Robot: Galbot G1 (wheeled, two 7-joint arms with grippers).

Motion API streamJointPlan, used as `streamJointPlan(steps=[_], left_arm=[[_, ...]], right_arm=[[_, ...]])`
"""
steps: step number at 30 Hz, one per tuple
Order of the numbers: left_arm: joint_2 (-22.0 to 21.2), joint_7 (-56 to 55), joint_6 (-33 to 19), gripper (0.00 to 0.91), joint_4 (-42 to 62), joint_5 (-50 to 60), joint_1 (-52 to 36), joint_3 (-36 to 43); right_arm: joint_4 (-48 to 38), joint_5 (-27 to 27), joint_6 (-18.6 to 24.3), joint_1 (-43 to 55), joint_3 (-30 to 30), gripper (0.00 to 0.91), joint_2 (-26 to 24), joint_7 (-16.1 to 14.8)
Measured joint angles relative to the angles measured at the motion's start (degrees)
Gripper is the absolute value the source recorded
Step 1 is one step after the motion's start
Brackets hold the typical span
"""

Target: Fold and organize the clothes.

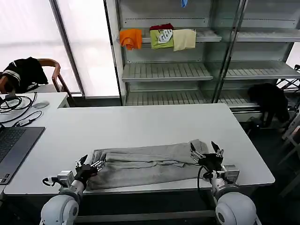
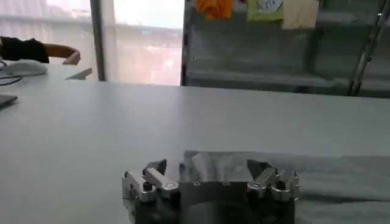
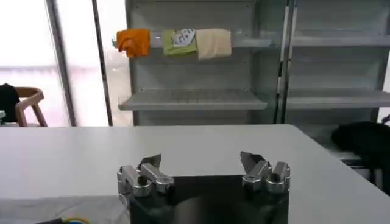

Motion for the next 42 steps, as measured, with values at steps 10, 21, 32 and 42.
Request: streamJointPlan(steps=[10,21,32,42], left_arm=[[-0.2,0.4,-0.3,0.453,1.5,0.3,0.4,-0.1],[-0.7,0.8,-1.5,0.02,2.7,0.3,0.5,-0.3],[-1.1,1.1,-2.3,0.01,3.5,0.4,0.6,-0.7],[0.7,2.2,-3.0,0.01,3.0,-0.1,0.8,-3.1]], right_arm=[[0.2,0.0,0.0,-0.3,-0.1,0.907,0.1,0.0],[0.2,0.1,0.0,-0.1,-0.1,0.907,-0.1,0.0],[-0.4,0.0,0.1,0.1,-0.1,0.907,-0.1,-0.4],[-0.9,0.1,0.0,1.0,0.0,0.907,-0.2,-0.3]])
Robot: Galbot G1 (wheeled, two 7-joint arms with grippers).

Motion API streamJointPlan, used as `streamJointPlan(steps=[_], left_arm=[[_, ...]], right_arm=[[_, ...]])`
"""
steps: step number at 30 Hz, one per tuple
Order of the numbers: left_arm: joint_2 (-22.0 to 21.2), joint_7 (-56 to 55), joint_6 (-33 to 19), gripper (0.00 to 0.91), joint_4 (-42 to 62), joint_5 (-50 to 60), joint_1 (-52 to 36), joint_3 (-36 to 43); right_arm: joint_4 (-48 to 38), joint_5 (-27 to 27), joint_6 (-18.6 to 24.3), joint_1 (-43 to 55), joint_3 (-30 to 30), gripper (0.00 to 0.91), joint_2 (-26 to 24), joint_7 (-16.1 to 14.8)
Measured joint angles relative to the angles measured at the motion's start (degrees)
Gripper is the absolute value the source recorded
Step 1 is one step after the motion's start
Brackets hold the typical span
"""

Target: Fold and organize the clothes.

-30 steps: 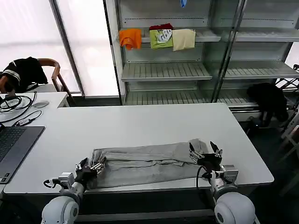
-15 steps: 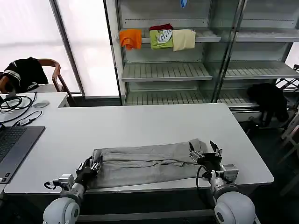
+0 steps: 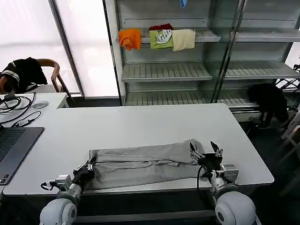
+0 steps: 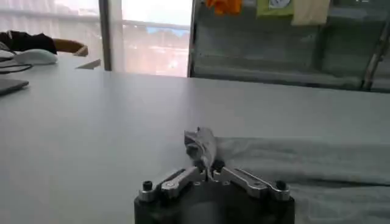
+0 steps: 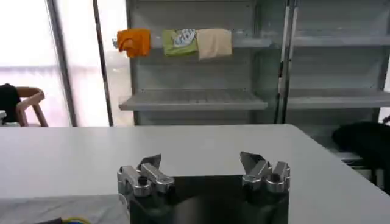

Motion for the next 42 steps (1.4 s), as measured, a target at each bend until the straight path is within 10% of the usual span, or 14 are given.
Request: streamJointPlan(steps=[23,42], left_arm=[[24.0,3.5,-1.2,0.01,7.8,-9.6,3.5,-21.5],[19.2,-1.0,2.1,0.01,-3.2,-7.6,1.0,-13.2]], right_arm=[[2.2,0.1,-0.7,-0.8,0.3,0.907,0.4,0.6],[4.3,-1.0,-0.5,-3.8,2.4,0.907,1.2,1.0]])
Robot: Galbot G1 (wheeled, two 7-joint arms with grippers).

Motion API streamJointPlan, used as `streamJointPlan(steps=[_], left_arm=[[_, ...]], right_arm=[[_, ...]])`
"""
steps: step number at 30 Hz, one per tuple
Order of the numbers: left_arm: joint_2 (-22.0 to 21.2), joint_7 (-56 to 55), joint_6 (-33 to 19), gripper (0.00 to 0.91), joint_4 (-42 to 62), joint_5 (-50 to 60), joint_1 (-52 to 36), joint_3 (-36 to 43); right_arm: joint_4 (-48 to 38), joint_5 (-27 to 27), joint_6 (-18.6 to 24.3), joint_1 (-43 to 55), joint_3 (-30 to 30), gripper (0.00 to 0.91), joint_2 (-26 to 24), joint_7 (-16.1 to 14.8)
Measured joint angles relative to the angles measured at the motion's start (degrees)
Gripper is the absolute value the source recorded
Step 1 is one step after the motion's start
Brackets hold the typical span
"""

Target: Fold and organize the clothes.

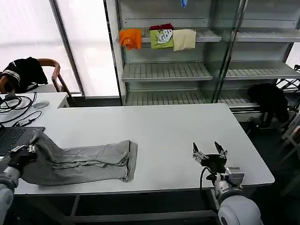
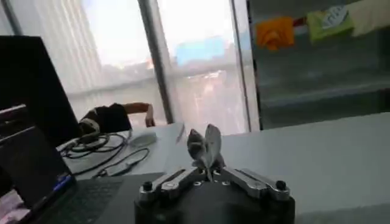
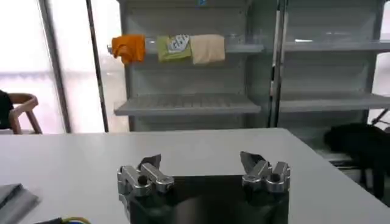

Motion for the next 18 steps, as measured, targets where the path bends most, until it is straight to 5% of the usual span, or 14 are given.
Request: streamJointPlan(steps=[18], left_arm=[[-7.4,-5.5,2.3,0.01,-4.9,5.8,-4.1,18.4]], right_arm=[[0.2,-1.7,1.0,-3.2,1.2,0.907,1.4,0.1]])
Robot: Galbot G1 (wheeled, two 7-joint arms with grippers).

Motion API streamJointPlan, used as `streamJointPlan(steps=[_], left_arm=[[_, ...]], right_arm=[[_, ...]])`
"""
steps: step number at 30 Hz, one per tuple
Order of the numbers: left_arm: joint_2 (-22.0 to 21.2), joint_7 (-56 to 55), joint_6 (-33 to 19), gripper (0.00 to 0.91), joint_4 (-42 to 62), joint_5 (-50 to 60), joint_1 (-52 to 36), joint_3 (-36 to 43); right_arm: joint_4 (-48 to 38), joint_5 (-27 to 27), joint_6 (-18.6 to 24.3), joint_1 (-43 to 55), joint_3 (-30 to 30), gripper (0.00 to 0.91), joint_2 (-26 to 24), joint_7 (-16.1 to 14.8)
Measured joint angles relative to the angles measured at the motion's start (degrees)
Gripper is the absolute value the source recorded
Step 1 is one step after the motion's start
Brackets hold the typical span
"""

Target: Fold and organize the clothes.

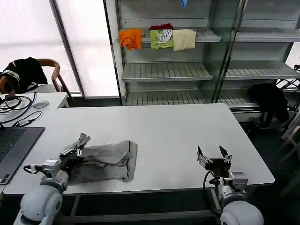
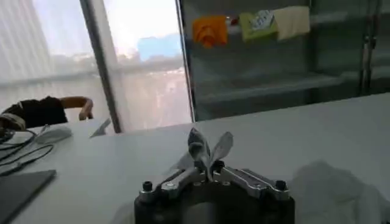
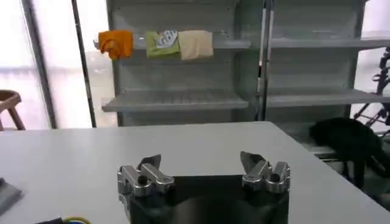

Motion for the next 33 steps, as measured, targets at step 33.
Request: streamJointPlan(steps=[33], left_arm=[[-2.4,-3.2,2.4,0.02,1.4,1.7,-9.3,18.5]], right_arm=[[0.2,-3.8,-0.2,-2.6,-1.7,0.907,2.1,-0.3]])
